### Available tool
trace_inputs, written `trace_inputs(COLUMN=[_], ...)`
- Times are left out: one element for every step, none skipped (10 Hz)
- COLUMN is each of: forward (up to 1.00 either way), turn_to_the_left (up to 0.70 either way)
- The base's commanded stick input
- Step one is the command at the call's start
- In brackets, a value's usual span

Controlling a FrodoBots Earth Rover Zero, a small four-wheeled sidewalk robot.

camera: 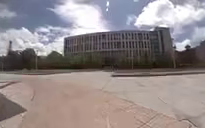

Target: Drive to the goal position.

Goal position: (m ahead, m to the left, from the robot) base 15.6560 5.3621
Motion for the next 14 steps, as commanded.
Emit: trace_inputs(forward=[0.7,0.7,0.7,0.7,0.7,0.7,0.7,0.7,0.7,0.7,0.7,0.7,0.7,0.7], turn_to_the_left=[0.31,0.33,0.33,0.14,0.06,0.04,0.05,0.15,0.04,0.0,0.0,0.0,0.0,0.0])
